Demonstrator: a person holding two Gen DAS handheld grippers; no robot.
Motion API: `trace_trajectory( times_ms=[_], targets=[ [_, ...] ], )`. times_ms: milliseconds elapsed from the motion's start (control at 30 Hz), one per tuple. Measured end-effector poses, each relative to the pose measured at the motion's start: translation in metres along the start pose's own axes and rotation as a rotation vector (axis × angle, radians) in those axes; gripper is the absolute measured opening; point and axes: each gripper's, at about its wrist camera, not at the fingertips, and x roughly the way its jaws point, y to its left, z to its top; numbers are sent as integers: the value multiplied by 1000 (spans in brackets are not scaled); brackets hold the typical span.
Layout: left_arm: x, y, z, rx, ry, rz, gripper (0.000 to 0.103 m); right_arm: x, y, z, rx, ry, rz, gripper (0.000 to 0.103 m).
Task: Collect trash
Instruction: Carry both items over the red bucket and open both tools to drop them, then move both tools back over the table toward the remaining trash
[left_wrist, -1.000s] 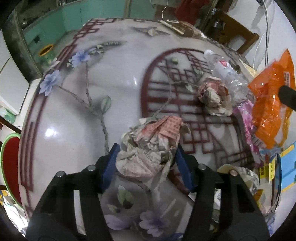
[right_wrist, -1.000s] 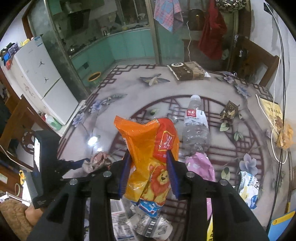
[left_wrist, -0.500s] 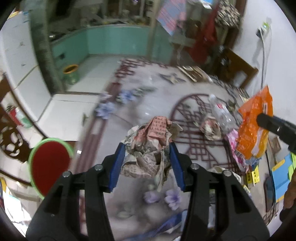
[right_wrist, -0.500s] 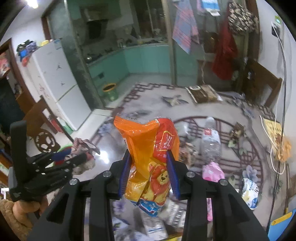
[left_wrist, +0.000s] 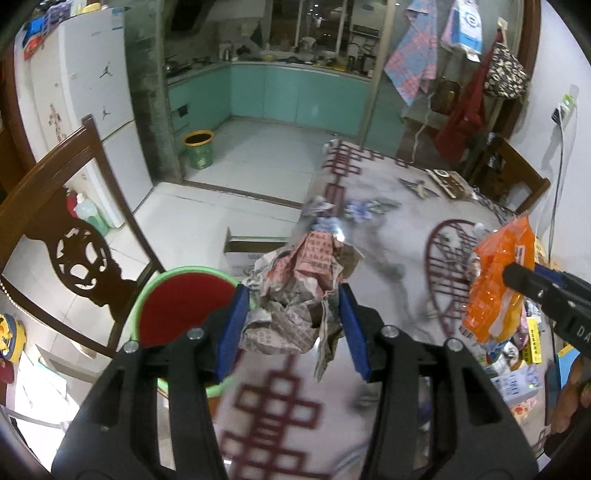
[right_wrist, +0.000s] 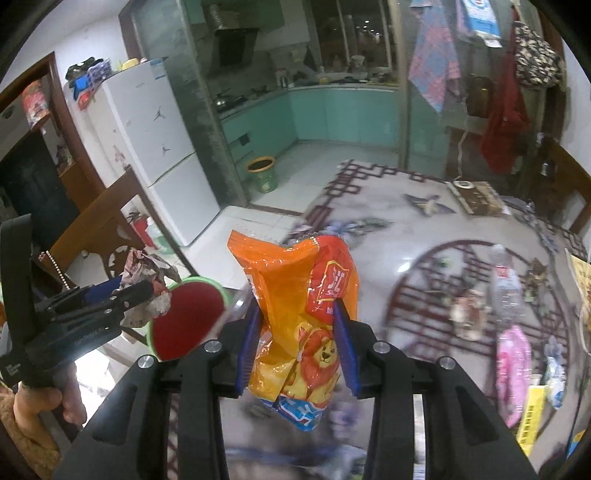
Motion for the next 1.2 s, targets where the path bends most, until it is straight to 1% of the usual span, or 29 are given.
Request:
trace_trajectory(
  times_ms=[133,267,333,400,467,533,567,633,667,700,733,767,800,833,900,967,1200],
  targets=[
    [3,44,2,-19,0,22,48,25,42,7,-29,13,30,37],
    [8,86,5,-39,6,48,48,54,80,12,-31,43,88,37],
    [11,107,6,-52,18,57,48,71,95,12,-34,65,116,38],
    [15,124,5,-63,29,62,48,96,115,10,-42,104,151,38],
    [19,140,4,-73,43,64,48,122,134,6,-51,147,173,38],
    [23,155,2,-79,55,64,48,139,145,5,-52,175,187,38],
    [25,160,1,-82,60,62,48,151,154,4,-54,193,193,39],
    [29,173,0,-91,73,53,48,163,163,3,-54,207,196,41],
    [31,177,-1,-93,76,52,48,168,167,4,-51,212,197,49],
    [33,180,-1,-94,80,52,48,171,170,6,-47,212,198,53],
    [35,185,-1,-96,84,47,49,172,172,8,-45,205,195,61],
    [36,188,-1,-96,86,45,54,172,175,9,-45,190,186,69],
    [37,190,-1,-95,82,46,57,171,177,10,-48,177,176,72],
    [37,191,-1,-92,78,46,62,169,179,13,-53,163,159,73],
    [40,193,0,-86,76,41,65,165,182,16,-63,156,143,73],
    [42,193,1,-81,77,30,71,162,181,16,-70,151,127,73],
    [44,178,3,-54,67,1,75,137,168,15,-38,116,83,76]
  ],
)
